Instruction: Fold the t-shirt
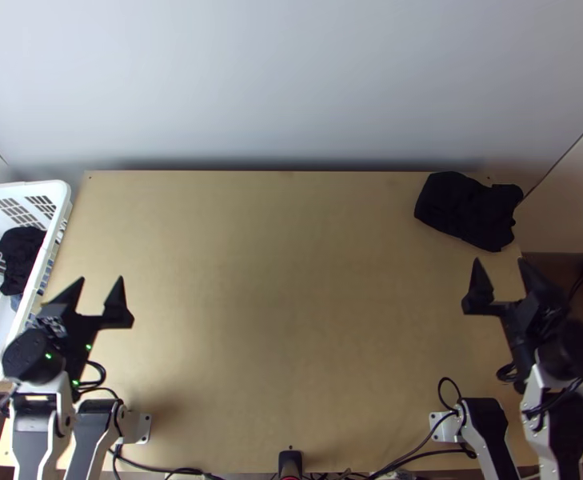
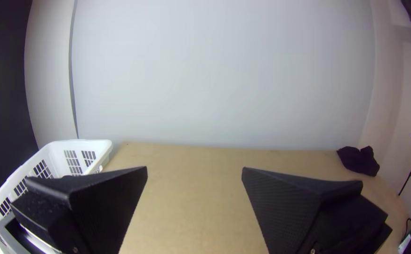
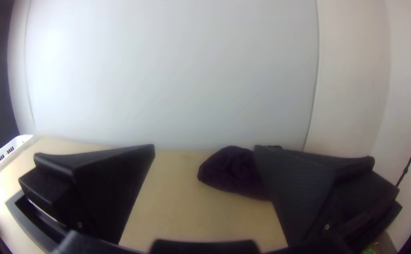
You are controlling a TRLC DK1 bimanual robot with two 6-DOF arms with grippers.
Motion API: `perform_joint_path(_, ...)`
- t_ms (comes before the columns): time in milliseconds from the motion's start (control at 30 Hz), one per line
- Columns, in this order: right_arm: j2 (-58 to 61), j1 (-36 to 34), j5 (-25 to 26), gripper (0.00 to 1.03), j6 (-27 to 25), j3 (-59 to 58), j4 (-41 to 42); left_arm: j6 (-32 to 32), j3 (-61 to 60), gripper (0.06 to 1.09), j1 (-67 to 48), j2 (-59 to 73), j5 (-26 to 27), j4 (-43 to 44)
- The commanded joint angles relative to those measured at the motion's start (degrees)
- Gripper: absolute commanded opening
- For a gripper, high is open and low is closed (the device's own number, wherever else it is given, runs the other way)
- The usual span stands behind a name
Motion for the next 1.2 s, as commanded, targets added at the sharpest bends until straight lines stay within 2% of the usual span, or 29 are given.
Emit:
perform_joint_path(0,10.8,0.1,1.4,0.98,-0.2,11.4,-1.4,-1.7,14.0,1.03,-0.1,14.0,0.0,-3.3)
perform_joint_path(300,28.4,0.4,2.6,0.98,-1.0,22.6,2.7,-4.3,29.1,1.03,-0.8,32.2,0.0,0.1)
perform_joint_path(667,47.3,6.6,2.8,0.98,-2.4,35.0,2.9,-5.2,41.5,1.03,-0.9,51.6,-0.5,0.3)
perform_joint_path(933,51.6,6.9,2.8,0.98,-2.3,35.5,2.4,-4.9,45.1,1.03,-0.4,59.2,-0.6,2.6)
perform_joint_path(1167,52.0,7.0,2.8,0.98,-1.0,34.5,1.6,-4.7,45.2,1.03,7.5,64.1,-0.6,3.6)
